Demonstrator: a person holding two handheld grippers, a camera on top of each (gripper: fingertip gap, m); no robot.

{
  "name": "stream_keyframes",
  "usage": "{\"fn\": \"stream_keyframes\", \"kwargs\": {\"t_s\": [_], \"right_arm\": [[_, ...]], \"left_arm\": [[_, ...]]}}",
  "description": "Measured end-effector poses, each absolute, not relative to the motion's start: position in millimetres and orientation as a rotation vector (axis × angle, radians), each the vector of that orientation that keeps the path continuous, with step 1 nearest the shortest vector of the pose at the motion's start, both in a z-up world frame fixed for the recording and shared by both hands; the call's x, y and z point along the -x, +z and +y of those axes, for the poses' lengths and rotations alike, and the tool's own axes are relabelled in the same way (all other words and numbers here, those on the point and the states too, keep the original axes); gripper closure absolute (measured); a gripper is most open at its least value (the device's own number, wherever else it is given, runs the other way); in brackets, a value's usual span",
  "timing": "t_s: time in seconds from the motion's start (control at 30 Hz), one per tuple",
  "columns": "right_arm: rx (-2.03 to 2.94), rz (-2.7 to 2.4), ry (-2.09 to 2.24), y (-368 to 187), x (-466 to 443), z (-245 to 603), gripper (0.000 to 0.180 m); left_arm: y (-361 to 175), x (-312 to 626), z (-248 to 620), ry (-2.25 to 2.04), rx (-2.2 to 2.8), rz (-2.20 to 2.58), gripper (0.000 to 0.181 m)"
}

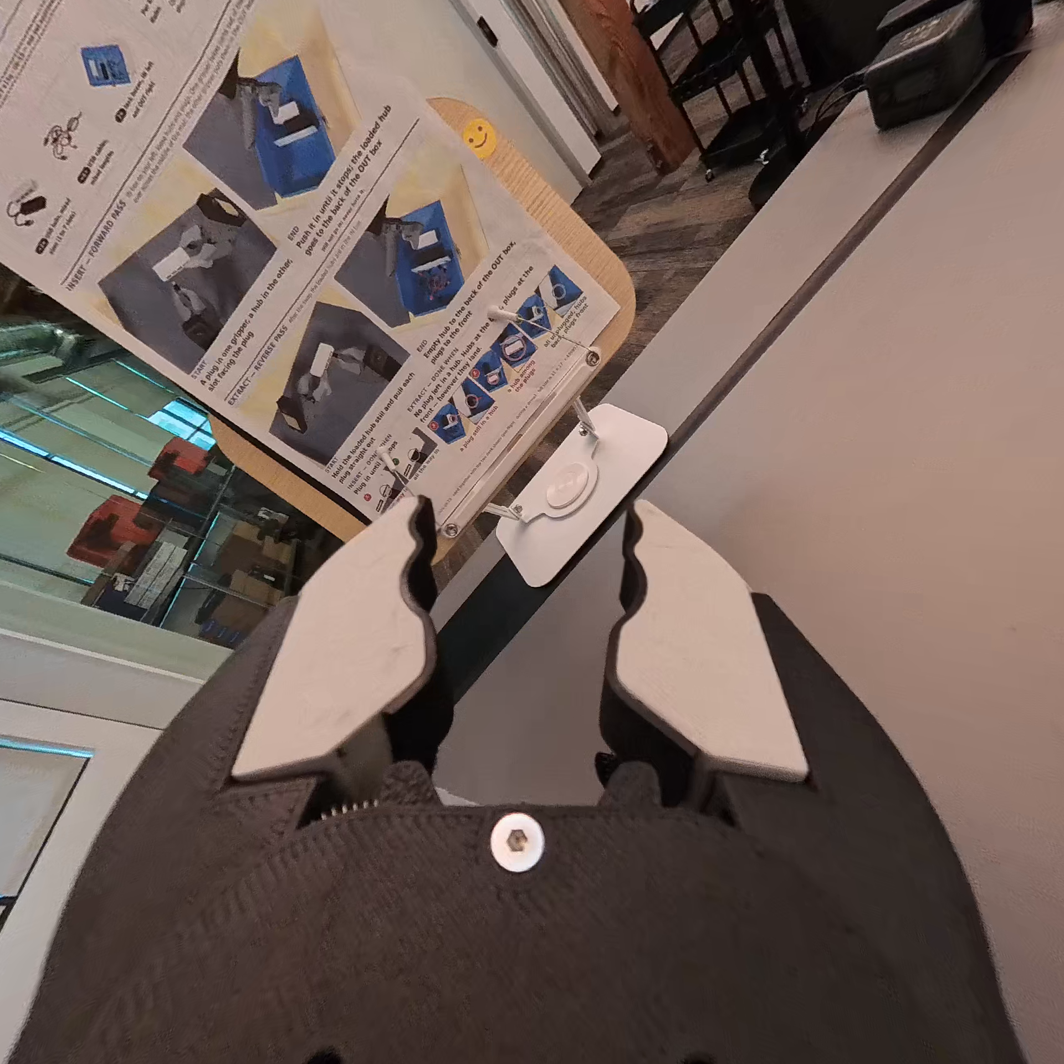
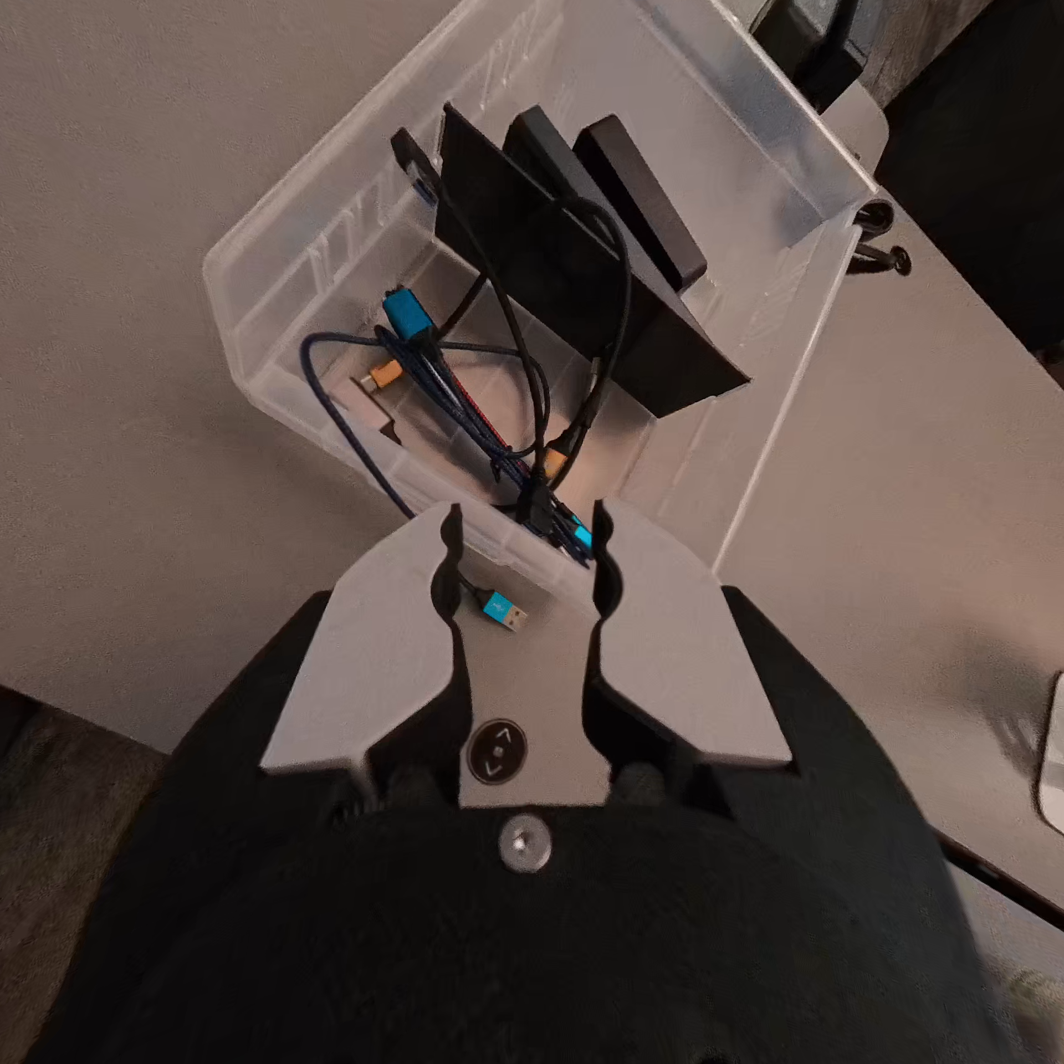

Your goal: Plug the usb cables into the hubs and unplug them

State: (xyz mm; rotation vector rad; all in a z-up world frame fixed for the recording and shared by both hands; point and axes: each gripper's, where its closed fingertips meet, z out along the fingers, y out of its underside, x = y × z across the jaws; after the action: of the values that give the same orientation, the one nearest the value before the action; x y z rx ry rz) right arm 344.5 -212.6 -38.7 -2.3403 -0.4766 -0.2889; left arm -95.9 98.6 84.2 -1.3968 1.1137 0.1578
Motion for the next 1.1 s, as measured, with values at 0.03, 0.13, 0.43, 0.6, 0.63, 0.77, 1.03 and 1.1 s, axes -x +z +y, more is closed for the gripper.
{"fn": "stream_keyframes", "kwargs": {"t_s": [0.03, 0.13, 0.43, 0.6, 0.63, 0.77, 1.03, 1.1], "right_arm": [[2.314, -0.449, -0.254, -38.5, -340.1, -214.7, 0.136], [2.266, -0.394, -0.142, -49.1, -324.2, -222.1, 0.137], [2.348, -0.447, -0.289, -121.9, -313.9, -214.5, 0.153], [2.377, -0.594, -0.389, -99.8, -310.9, -212.2, 0.172], [2.342, -0.627, -0.433, -86.1, -312.0, -205.6, 0.176], [2.223, -0.711, -0.430, -51.1, -316.9, -153.0, 0.175], [2.613, -0.651, 0.012, -106.6, -338.2, -146.9, 0.141], [2.578, -0.642, 0.051, -91.8, -337.3, -160.3, 0.137]], "left_arm": [[84.1, 95.9, 97.8, 0.150, 1.401, 1.115, 0.120], [87.2, 98.3, 95.4, 0.133, 1.405, 1.111, 0.120], [87.6, 92.4, 86.6, 0.074, 1.402, 1.134, 0.121], [83.8, 92.5, 87.1, 0.088, 1.415, 1.152, 0.121], [84.4, 91.6, 86.5, 0.082, 1.413, 1.153, 0.121], [84.7, 87.8, 83.8, 0.068, 1.403, 1.162, 0.122], [80.5, 103.3, 91.2, 0.060, 1.469, 1.150, 0.122], [86.0, 111.8, 90.8, 0.019, 1.487, 1.125, 0.120]]}}
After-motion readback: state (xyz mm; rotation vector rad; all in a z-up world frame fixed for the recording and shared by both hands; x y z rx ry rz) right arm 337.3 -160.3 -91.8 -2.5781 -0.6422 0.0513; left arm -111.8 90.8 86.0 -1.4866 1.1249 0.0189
